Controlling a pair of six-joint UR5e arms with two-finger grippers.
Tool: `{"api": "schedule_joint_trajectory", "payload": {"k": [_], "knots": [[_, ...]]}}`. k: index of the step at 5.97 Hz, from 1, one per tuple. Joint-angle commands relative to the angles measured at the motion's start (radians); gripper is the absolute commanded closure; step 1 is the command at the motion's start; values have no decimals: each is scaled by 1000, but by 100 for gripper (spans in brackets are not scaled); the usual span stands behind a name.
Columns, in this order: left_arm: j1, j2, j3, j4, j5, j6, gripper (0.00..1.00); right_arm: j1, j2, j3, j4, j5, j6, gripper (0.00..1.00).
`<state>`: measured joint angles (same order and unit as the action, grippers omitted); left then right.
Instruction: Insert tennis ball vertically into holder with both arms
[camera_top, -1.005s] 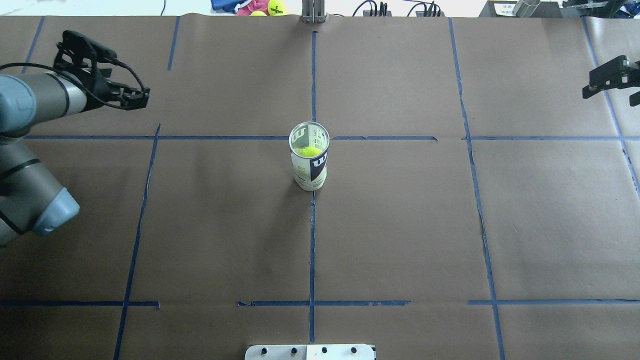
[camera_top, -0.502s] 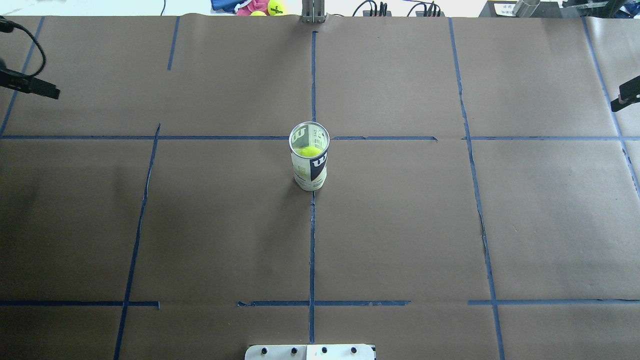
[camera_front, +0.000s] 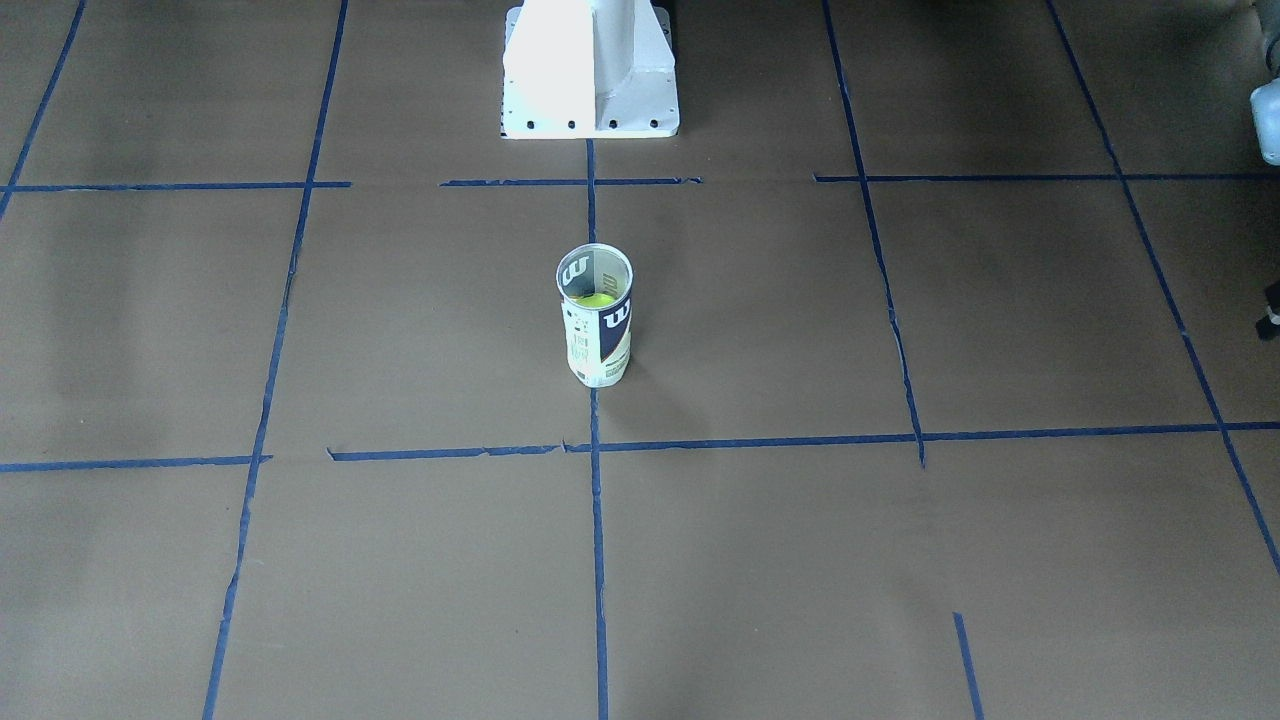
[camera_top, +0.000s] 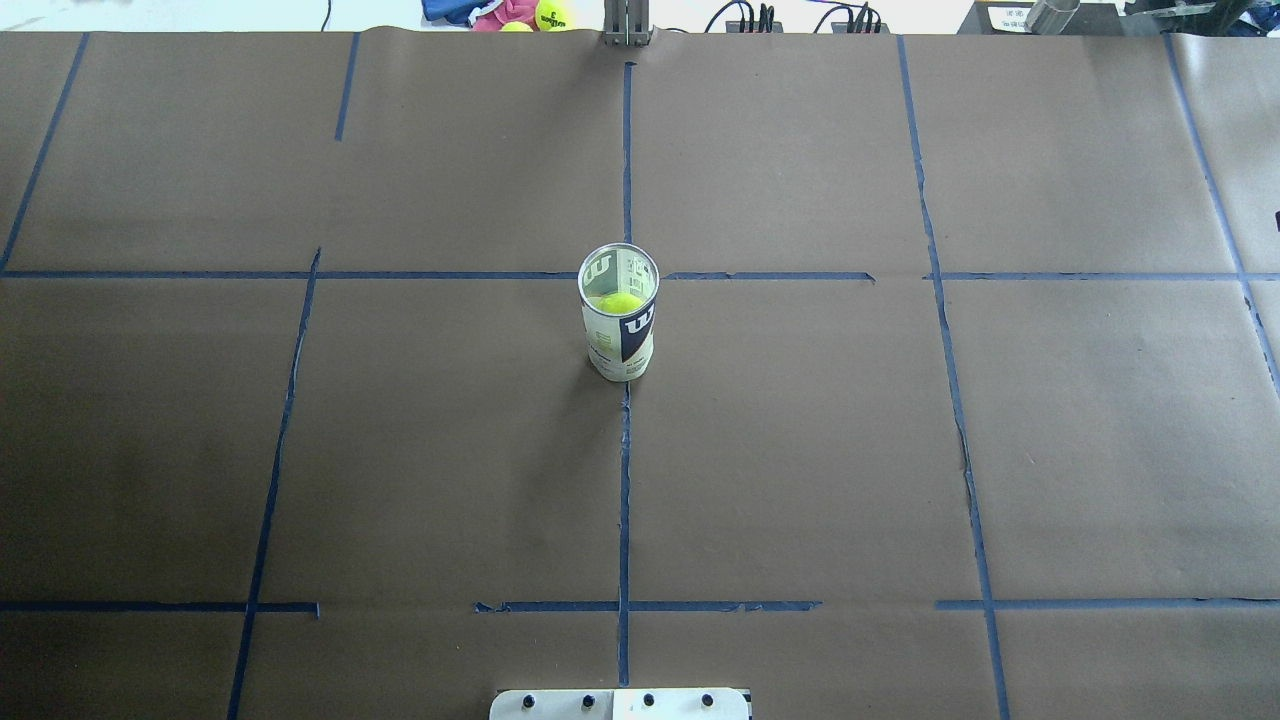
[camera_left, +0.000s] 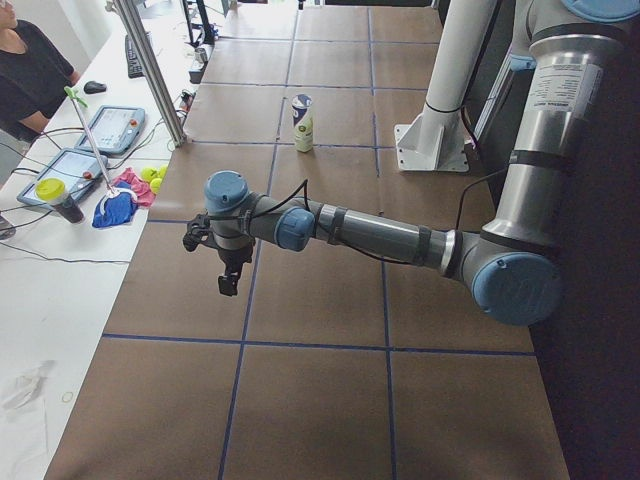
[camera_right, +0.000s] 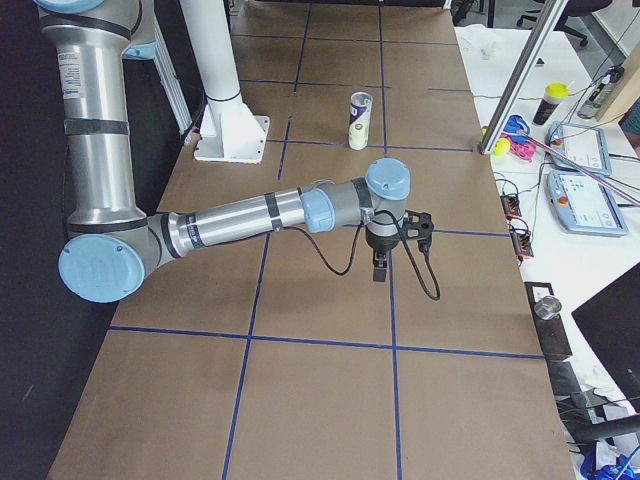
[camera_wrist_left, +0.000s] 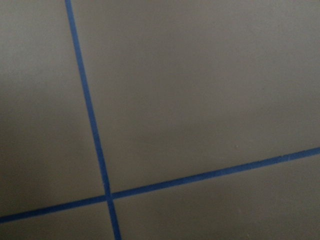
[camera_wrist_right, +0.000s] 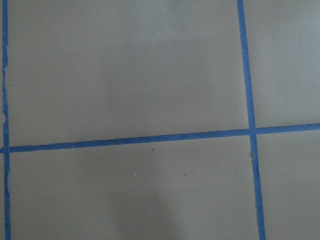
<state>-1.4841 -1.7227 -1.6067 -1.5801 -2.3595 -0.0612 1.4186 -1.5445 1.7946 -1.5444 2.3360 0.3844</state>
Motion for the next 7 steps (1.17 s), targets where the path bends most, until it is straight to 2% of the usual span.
{"api": "schedule_joint_trajectory", "payload": {"k": [1, 2, 4, 5, 7], "knots": [[-141, 21, -28, 240, -67, 73, 0, 11, -34, -3, 0, -7, -65, 0], [-146, 117, -60, 244, -47, 101, 0, 13, -37, -9, -12, -1, -99, 0], [-133, 133, -47, 235, 0, 113, 0, 66, -31, -60, -83, -3, -304, 0], [-133, 137, -62, 235, -3, 113, 0, 66, -22, -84, -85, -4, -311, 0], [-131, 254, -174, 232, -10, 109, 0, 66, -13, -101, -79, -4, -309, 0]]}}
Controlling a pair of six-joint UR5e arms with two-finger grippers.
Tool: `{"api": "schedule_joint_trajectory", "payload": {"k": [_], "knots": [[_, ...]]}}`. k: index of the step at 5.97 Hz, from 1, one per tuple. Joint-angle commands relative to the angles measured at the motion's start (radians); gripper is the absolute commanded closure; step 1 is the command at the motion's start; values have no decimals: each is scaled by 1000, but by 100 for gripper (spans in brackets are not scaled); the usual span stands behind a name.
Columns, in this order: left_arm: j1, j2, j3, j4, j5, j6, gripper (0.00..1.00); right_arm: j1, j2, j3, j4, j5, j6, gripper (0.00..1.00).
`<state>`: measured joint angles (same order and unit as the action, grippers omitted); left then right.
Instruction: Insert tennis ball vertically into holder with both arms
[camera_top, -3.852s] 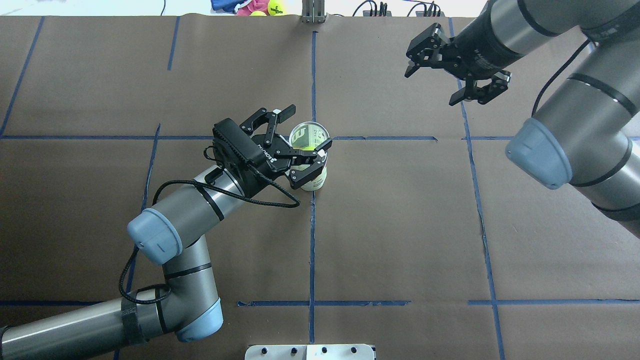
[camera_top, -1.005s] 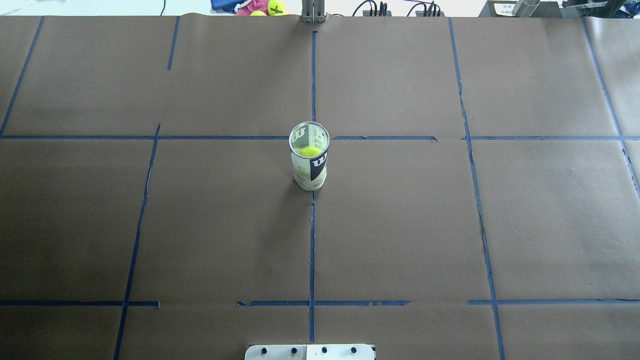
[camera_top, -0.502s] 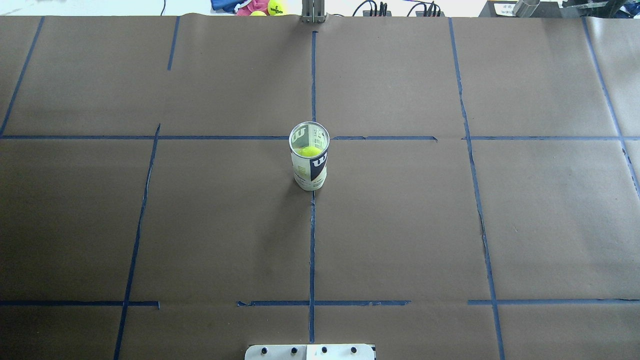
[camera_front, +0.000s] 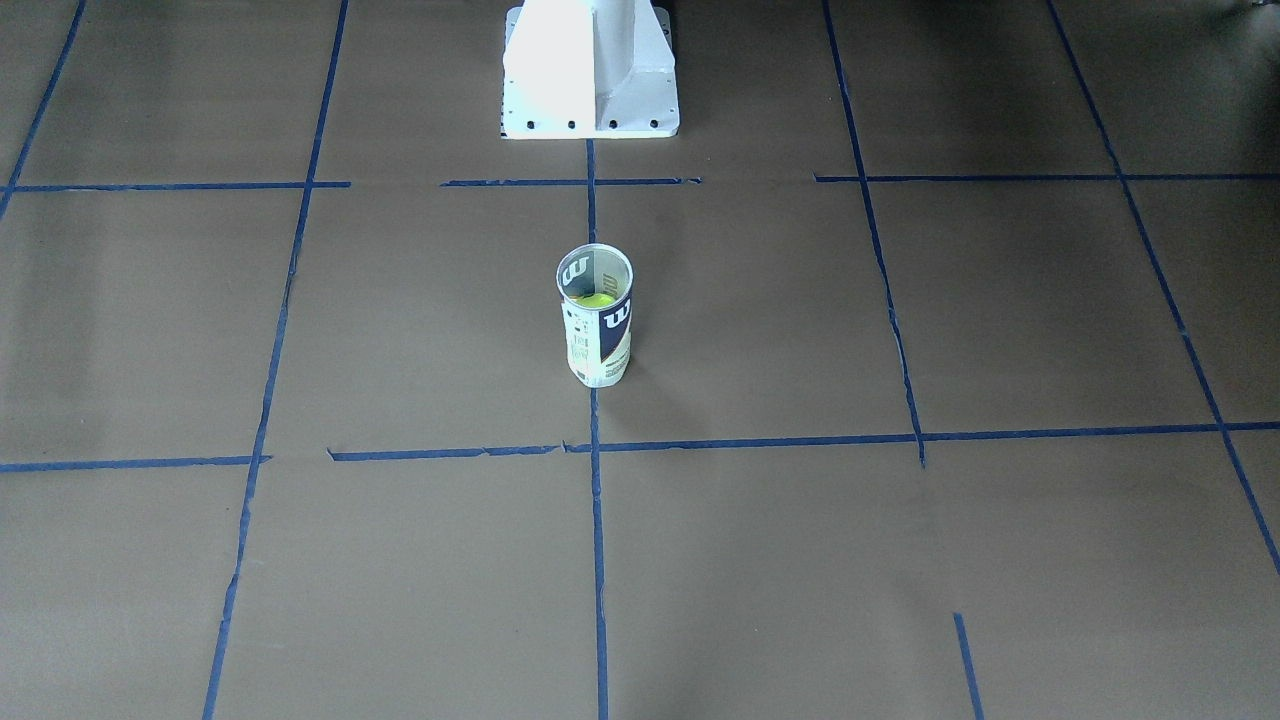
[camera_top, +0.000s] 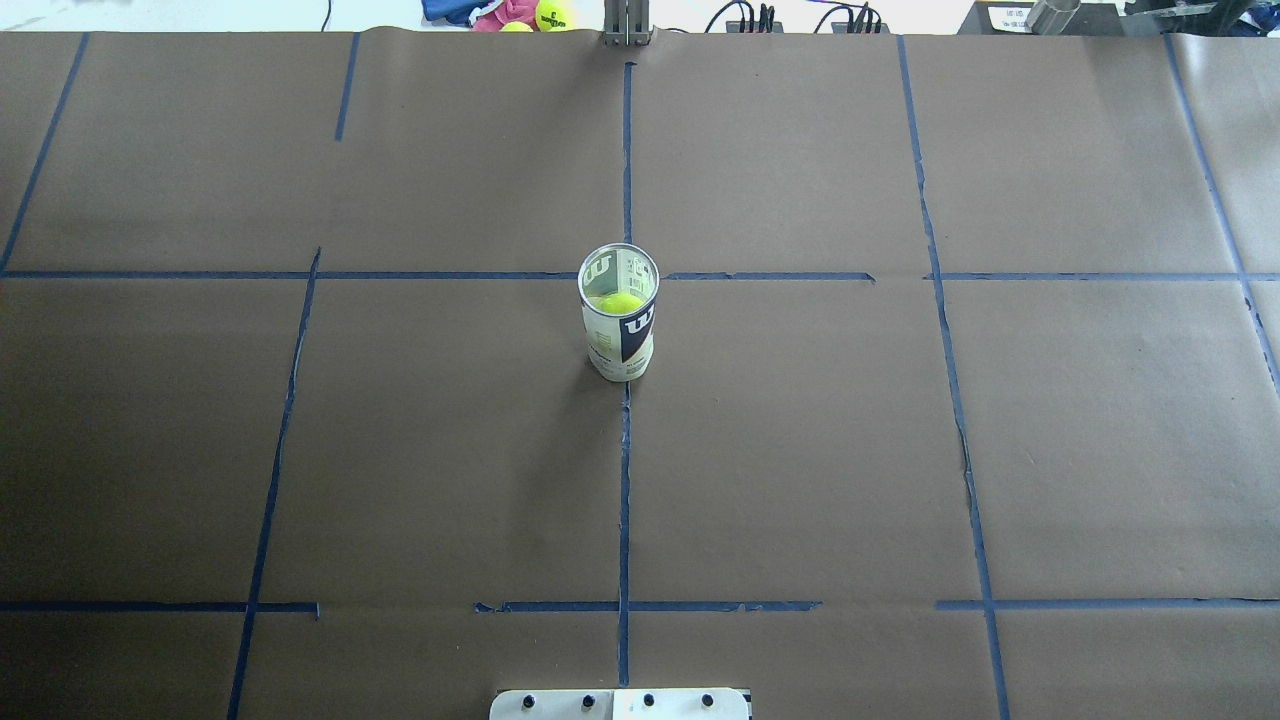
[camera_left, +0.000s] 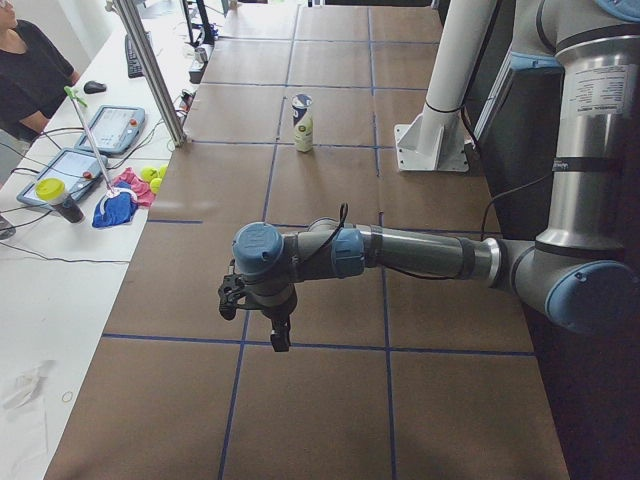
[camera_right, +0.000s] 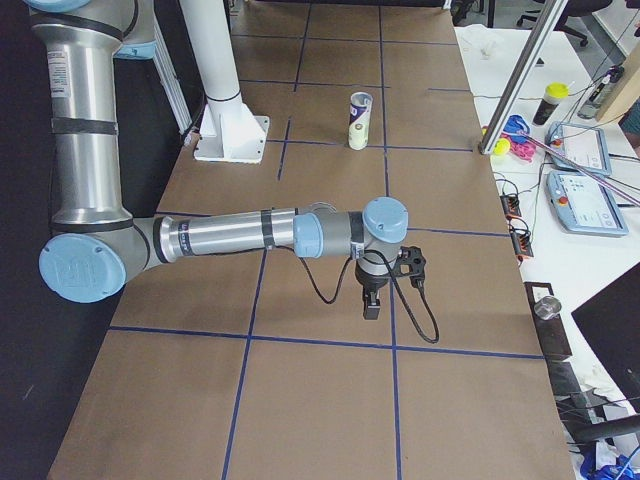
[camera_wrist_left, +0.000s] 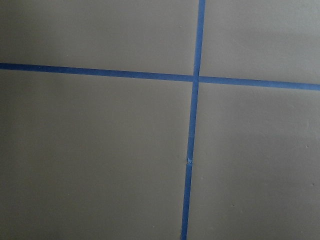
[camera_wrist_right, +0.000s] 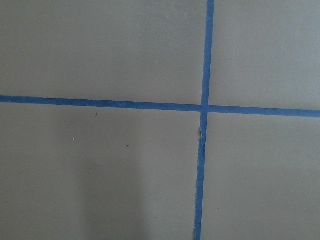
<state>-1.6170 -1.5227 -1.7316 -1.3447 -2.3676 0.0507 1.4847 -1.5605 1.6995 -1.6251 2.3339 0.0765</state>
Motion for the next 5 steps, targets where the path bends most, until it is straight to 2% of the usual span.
{"api": "schedule_joint_trajectory", "payload": {"k": [1, 3, 5], "knots": [[0, 62, -62, 4, -5, -3, 0, 2, 2, -4, 2, -8, -3, 0], [5, 76, -72, -5, -6, -2, 0, 3, -7, 3, 4, 4, -1, 0], [17, 78, -72, -69, 1, 1, 0, 3, -19, -3, 4, 2, 0, 0]]}}
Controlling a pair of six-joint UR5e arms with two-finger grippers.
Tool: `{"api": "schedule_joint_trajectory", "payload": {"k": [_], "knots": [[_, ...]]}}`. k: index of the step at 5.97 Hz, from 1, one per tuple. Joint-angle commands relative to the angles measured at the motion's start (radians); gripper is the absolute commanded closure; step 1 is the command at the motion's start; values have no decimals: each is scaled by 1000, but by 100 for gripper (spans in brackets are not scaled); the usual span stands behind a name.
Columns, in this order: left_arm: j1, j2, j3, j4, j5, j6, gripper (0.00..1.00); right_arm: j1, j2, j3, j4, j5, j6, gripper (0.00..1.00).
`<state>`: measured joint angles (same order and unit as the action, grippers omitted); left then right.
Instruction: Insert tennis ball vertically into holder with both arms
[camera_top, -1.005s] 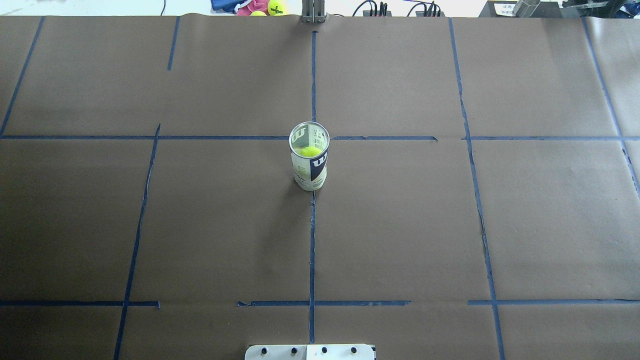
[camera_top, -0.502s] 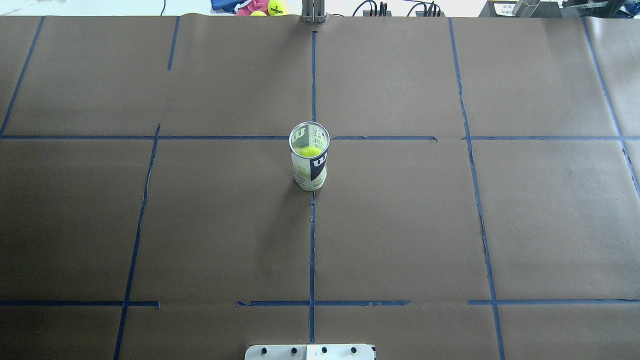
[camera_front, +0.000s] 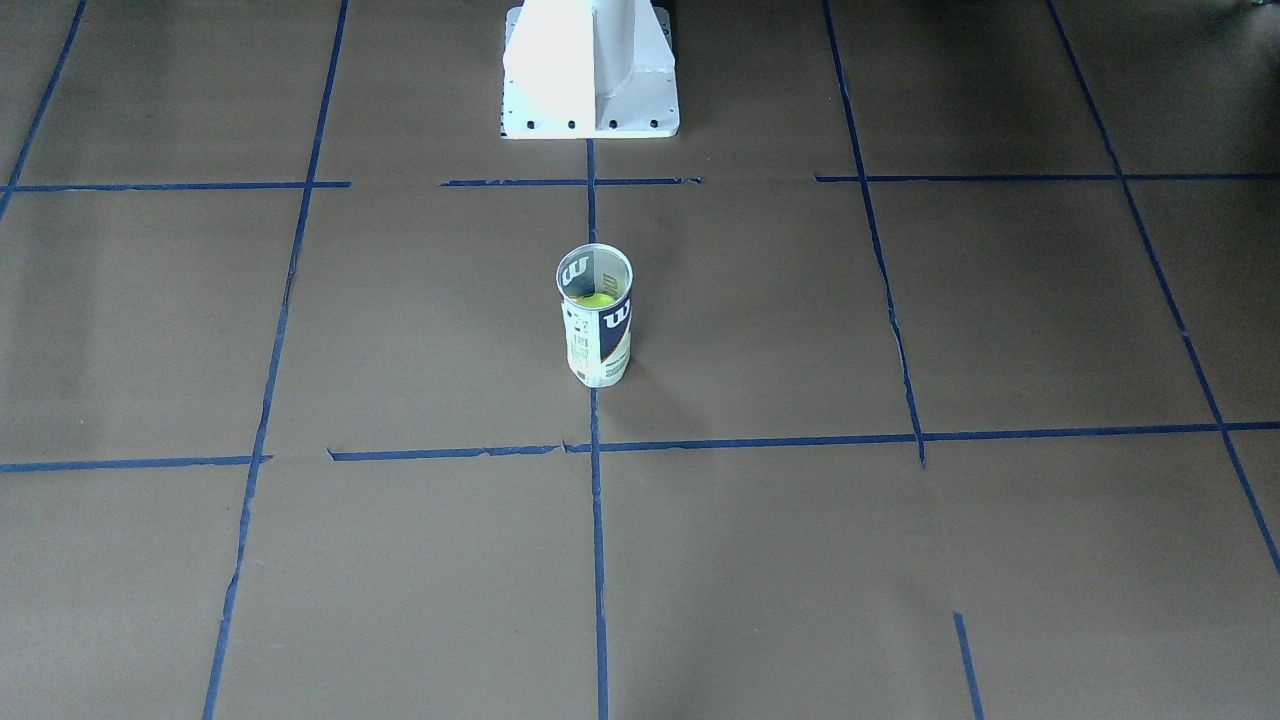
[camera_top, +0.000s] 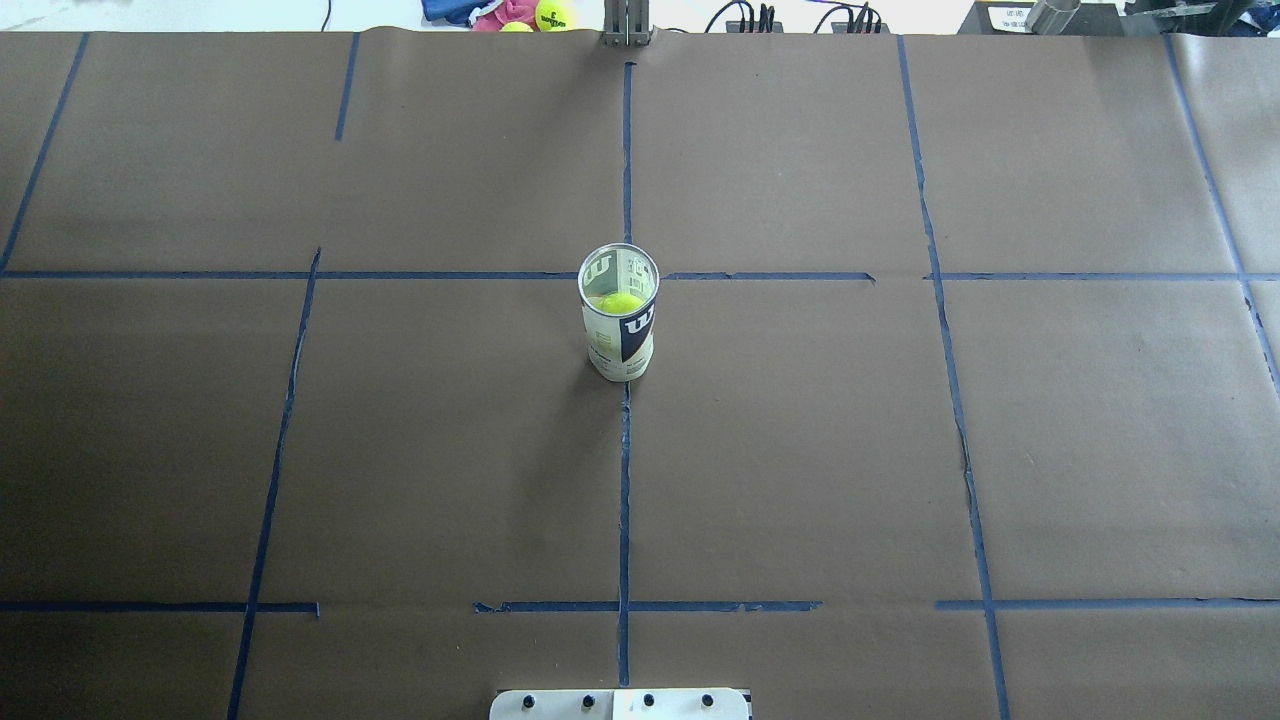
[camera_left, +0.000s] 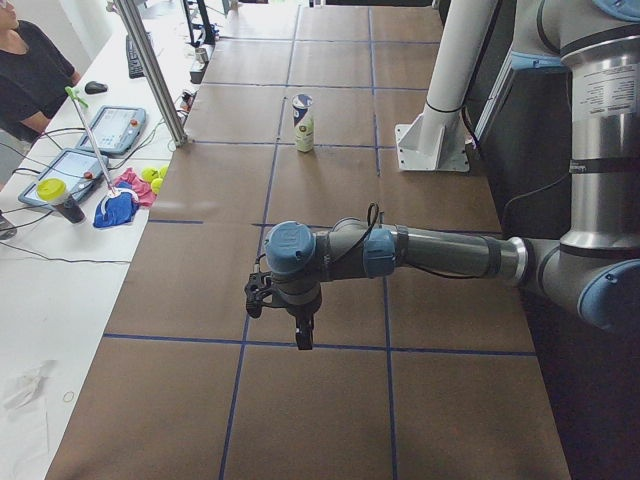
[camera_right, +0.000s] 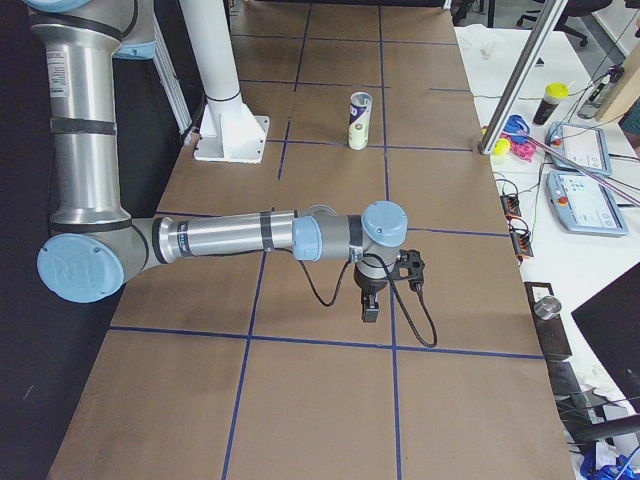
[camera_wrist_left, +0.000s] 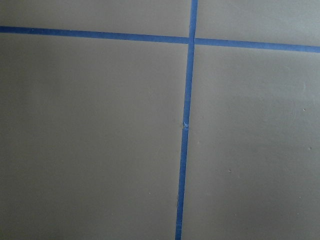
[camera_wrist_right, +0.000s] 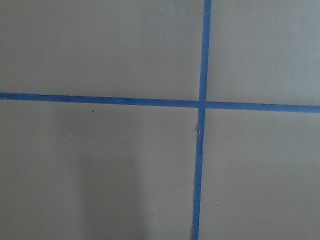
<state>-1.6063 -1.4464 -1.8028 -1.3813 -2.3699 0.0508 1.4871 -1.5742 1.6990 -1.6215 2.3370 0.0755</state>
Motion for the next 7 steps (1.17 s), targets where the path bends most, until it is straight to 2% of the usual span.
{"api": "schedule_joint_trajectory", "payload": {"k": [1, 5, 7], "knots": [[11, 12, -3, -50, 0, 1, 0, 1, -7, -2, 2, -1, 0, 0], [20, 15, -1, -41, -3, 1, 0, 15, 8, -6, -50, 38, -2, 0], [20, 15, 3, -41, 0, 1, 0, 18, 2, -4, -51, 21, -3, 0]]}}
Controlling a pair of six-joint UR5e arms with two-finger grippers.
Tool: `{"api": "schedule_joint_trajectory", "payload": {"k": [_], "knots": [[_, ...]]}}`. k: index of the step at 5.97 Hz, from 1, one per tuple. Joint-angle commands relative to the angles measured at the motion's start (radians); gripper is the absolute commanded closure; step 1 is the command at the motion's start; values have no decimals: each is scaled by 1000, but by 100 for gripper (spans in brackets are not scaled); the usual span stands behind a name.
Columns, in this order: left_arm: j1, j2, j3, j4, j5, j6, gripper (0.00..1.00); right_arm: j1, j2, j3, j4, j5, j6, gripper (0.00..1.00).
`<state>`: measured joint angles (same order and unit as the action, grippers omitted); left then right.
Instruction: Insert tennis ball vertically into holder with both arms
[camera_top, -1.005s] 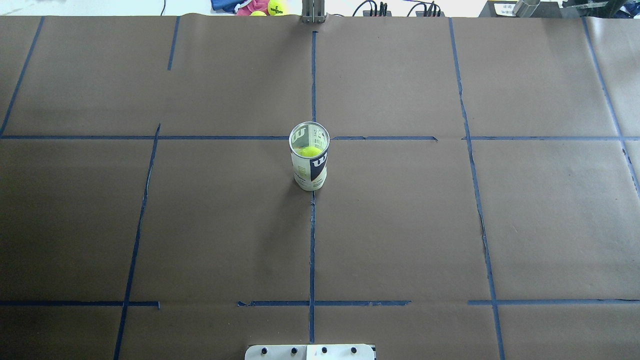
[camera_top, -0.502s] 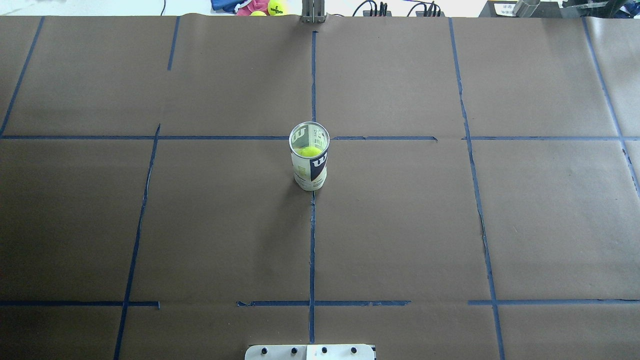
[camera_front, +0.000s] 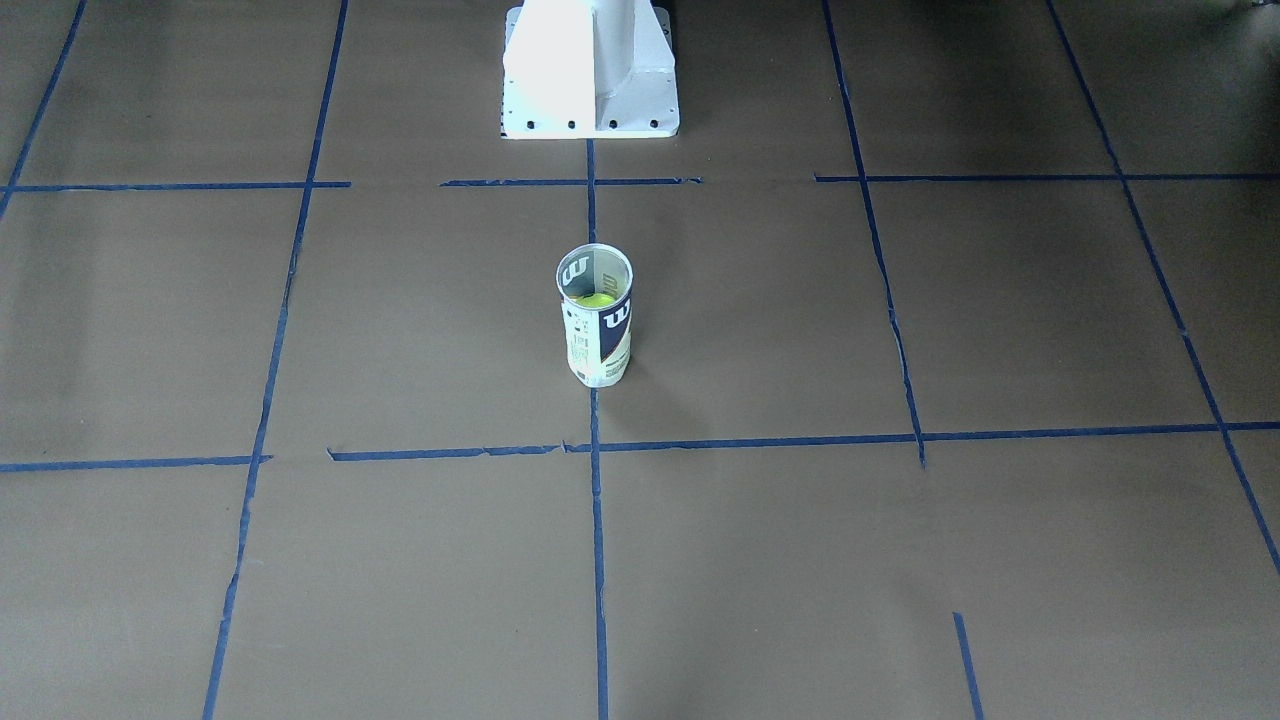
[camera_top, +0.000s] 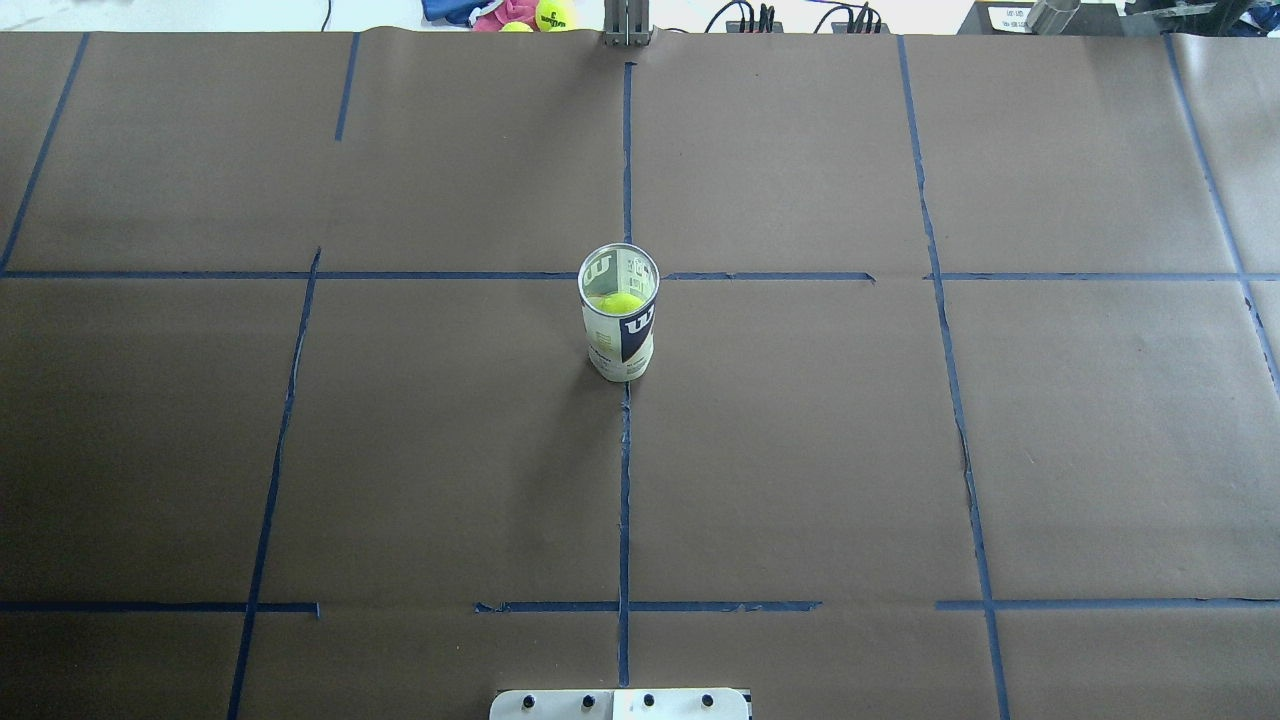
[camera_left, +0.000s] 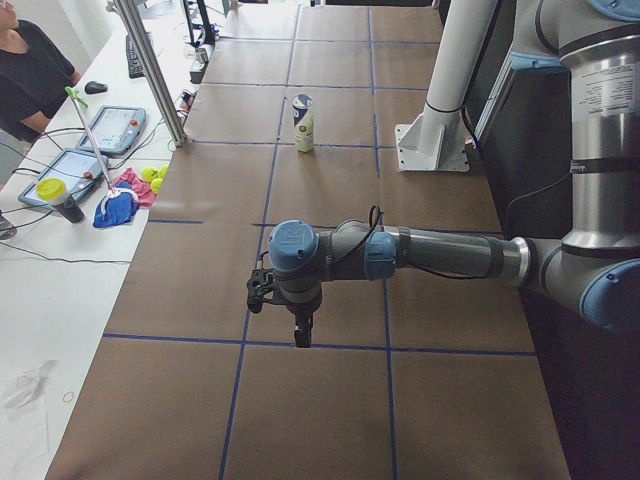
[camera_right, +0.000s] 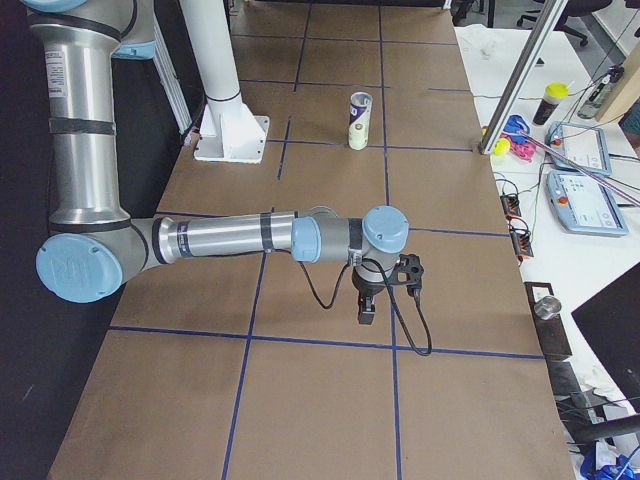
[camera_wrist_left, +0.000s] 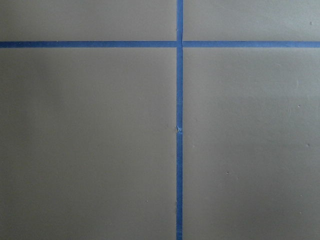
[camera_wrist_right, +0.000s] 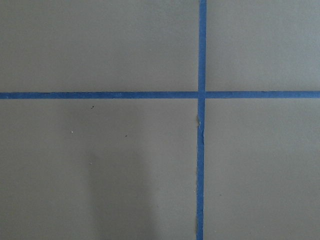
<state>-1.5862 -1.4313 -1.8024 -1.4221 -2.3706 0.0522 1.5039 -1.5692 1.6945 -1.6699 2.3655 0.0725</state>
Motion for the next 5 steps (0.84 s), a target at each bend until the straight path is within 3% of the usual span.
{"api": "schedule_joint_trajectory", "payload": {"k": [1, 5], "knots": [[0, 0, 3, 0, 1, 0, 0, 1, 0, 2, -2, -28, -6, 0], [0, 0, 3, 2, -2, 0, 0, 10, -29, 8, -2, -46, -43, 0]]}}
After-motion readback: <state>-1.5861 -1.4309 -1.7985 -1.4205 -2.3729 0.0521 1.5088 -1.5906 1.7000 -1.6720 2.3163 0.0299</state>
